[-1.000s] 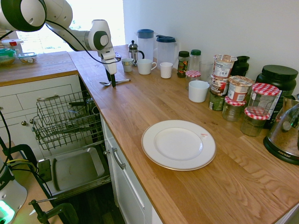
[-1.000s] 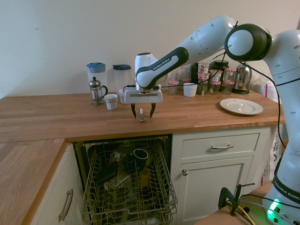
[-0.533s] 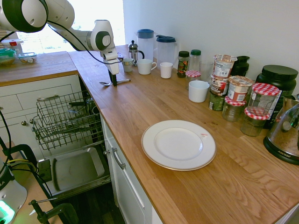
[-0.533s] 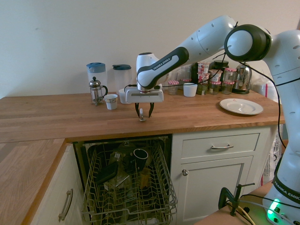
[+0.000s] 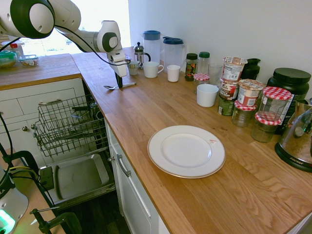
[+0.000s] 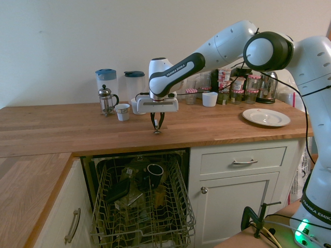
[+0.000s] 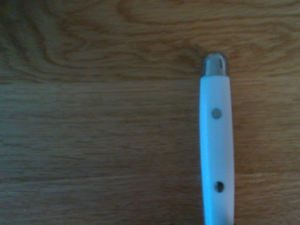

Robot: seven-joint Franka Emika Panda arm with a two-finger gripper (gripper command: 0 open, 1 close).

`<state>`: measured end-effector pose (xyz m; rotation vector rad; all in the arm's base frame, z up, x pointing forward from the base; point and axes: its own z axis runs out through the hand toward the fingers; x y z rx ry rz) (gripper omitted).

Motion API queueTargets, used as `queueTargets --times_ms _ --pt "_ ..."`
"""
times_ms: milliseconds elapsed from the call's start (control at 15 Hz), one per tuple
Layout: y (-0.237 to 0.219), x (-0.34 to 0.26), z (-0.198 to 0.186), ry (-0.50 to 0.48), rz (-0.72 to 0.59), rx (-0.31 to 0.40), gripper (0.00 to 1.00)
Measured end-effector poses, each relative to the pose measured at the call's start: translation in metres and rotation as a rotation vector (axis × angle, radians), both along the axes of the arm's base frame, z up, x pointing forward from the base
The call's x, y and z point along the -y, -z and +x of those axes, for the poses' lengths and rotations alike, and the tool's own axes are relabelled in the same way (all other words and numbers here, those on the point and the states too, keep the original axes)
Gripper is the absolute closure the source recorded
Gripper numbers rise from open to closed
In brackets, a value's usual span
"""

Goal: Put the spoon in the dishwasher

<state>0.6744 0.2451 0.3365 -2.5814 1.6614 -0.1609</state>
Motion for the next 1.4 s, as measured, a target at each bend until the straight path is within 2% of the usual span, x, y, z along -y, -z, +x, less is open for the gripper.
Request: queueTargets --times_ms 400,667,867,1067,1400 --pt "-0.012 -0.015 -0.005 -0.018 0.003 0.014 1.0" --pt "-0.056 -0.039 -0.063 -0.031 -0.004 0.036 1.0" --pt "-0.069 -0.052 -0.118 -0.074 -0.005 0.029 1.0" --pt "-0.04 -0.078 -0.183 -0.111 0.007 0.004 1.0" --pt "0.046 -0.11 -0.286 -0.132 0.05 -0.013 1.0"
